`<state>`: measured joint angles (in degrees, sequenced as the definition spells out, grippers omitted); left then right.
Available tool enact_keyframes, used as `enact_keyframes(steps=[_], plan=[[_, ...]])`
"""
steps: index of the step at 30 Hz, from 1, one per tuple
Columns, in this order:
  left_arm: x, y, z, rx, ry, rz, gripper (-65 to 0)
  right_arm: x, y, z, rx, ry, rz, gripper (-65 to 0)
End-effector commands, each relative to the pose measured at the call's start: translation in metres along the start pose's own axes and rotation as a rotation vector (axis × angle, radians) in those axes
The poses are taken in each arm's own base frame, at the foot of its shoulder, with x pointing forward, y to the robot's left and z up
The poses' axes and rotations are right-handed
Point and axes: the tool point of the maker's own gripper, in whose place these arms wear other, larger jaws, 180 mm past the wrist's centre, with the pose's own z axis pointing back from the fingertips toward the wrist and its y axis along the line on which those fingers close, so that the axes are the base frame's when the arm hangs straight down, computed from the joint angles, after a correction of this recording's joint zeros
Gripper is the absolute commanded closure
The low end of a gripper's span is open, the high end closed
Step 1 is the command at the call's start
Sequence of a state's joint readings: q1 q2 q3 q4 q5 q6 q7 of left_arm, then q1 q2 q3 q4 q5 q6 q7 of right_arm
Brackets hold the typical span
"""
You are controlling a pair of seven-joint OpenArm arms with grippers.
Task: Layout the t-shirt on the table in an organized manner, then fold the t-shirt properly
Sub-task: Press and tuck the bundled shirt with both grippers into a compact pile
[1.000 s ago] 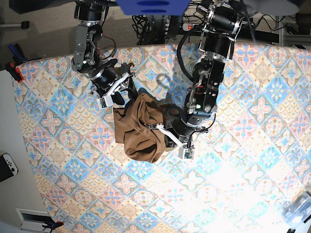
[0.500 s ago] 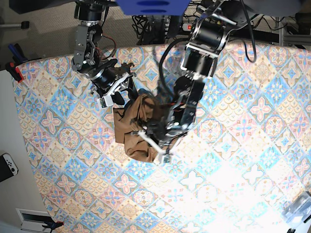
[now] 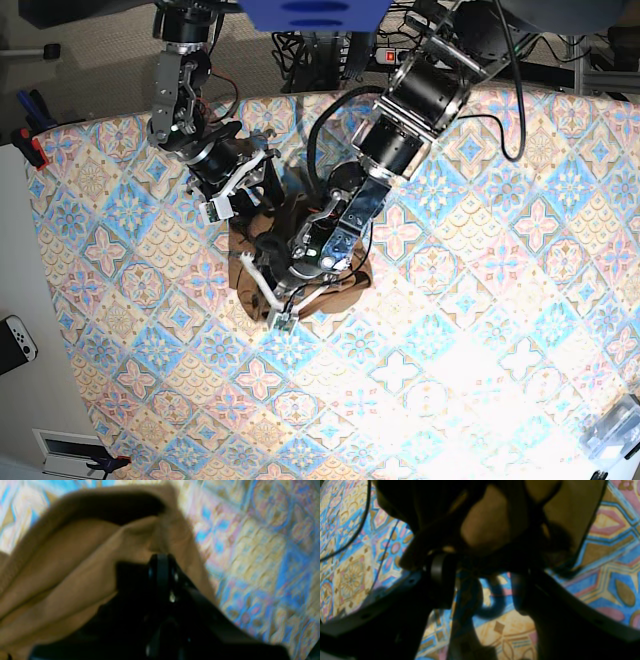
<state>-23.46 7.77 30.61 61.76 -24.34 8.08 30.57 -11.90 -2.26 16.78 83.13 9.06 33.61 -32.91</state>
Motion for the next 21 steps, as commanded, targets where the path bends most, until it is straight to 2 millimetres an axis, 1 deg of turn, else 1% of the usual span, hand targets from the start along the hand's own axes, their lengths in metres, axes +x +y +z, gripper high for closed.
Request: enact_keyframes(steps=[1,2,3,4,5,7,10,12,14,16,19,21], plan=[[0.027,-0.022,0.001,-0.052,-0.078,-0.007,0.0,-0.022,-0.002,0.001,-0.015,0.103,0.014,-33.4],[0.031,-0.025,0.001,-0.061,-0.100,-0.006,0.0,-0.022,-0.002,0.001,-0.015,0.103,0.014,-33.4],[0.040,-0.027,0.000,-0.065,-0.126,-0.019,0.0,-0.022,-0.002,0.001,-0.015,0.103,0.014,-33.4],[0.043,-0.026,-0.004,-0.061,-0.127,-0.041,0.0,-0.022,-0.002,0.001,-0.015,0.103,0.014,-33.4],[0.042,-0.025,-0.008,-0.054,-0.114,-0.070,0.0,-0.022,-0.002,0.001,-0.015,0.103,0.014,-33.4],[0.049,-0.028,-0.013,-0.069,-0.119,-0.133,0.0,-0.024,-0.001,0.002,-0.015,0.106,0.013,-33.4],[0.045,-0.046,-0.018,-0.165,-0.141,-0.245,0.0,-0.023,-0.001,0.003,-0.016,0.105,0.014,-33.4],[0.041,-0.063,-0.017,-0.239,-0.148,-0.303,0.0,-0.024,-0.001,0.003,-0.016,0.105,0.014,-33.4],[0.040,-0.069,-0.015,-0.272,-0.148,-0.318,0.0,-0.023,-0.003,0.004,-0.023,0.103,0.011,-33.4],[0.051,-0.083,-0.007,-0.303,-0.188,-0.328,0.0,-0.022,-0.019,0.011,-0.066,0.088,-0.011,-33.3],[0.076,-0.110,0.014,-0.362,-0.279,-0.349,0.0,-0.018,-0.049,0.026,-0.150,0.063,-0.054,-33.3],[0.086,-0.123,0.027,-0.395,-0.327,-0.361,0.0,-0.019,-0.064,0.035,-0.195,0.051,-0.076,-32.9]])
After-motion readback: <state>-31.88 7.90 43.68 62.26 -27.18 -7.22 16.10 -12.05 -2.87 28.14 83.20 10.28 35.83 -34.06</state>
